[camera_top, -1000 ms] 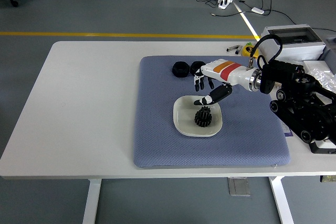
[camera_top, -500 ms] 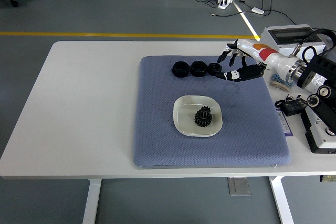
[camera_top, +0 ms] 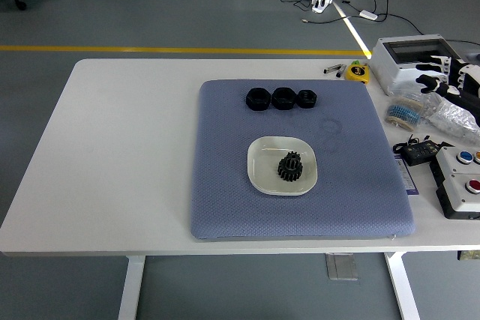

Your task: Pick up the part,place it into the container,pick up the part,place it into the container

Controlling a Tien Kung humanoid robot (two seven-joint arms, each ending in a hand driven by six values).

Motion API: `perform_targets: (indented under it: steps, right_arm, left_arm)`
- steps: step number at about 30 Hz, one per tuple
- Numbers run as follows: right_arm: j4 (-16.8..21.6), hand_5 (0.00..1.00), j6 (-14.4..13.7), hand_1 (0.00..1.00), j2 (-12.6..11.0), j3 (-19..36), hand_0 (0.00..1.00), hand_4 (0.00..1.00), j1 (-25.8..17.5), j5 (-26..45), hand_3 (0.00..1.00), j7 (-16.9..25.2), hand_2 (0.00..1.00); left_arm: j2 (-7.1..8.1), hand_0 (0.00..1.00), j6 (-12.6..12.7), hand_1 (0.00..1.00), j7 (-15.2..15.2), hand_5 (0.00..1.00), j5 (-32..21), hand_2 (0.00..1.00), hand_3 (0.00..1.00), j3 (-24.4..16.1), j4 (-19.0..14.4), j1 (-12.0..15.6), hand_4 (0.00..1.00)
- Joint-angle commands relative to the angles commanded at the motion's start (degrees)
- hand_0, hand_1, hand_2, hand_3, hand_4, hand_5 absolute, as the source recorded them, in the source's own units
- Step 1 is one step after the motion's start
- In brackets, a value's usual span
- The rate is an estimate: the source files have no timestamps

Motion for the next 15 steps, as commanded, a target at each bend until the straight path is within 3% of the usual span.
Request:
perform_targets:
  steps: [4, 7, 10, 13, 15]
  right_arm:
    - [2.9, 0.841, 0.7, 0.808, 1.8, 10.0, 0.815, 0.998, -8.2, 9.8, 0.878, -0.4, 0.853]
    - [5.5, 0.841, 1.4, 0.808, 3.8, 16.3, 0.815, 0.998, -13.5, 9.9, 0.878, -1.2, 0.853]
    - [9.1, 0.864, 2.6, 0.813, 8.5, 23.3, 0.818, 0.998, -19.4, 7.0, 0.883, -3.1, 0.853]
    - [11.3, 0.864, 2.3, 0.813, 14.7, 30.0, 0.818, 0.998, -23.3, 4.1, 0.883, -4.5, 0.853]
    - [11.8, 0.860, 2.1, 0.810, 16.6, 31.9, 0.811, 0.998, -24.9, 3.0, 0.875, -4.6, 0.850]
  left_arm:
    - [-0.26, 0.821, -0.2, 0.858, 0.0, 0.676, 0.1, 0.874, 0.778, 0.6, -0.2, 0.0, 0.812]
    - [-0.48, 0.821, -0.3, 0.858, 0.1, 0.676, 0.3, 0.874, 0.778, 0.6, -0.2, -0.1, 0.812]
    - [-0.52, 0.819, -0.5, 0.856, 0.2, 0.675, 0.9, 0.871, 0.778, 0.7, -0.4, -0.2, 0.811]
    - [-0.60, 0.819, -0.6, 0.856, 0.5, 0.675, 2.3, 0.871, 0.778, 0.2, -0.4, -0.4, 0.811]
    - [-0.80, 0.816, -0.7, 0.850, 0.6, 0.674, 2.9, 0.866, 0.775, -0.1, -0.5, -0.6, 0.808]
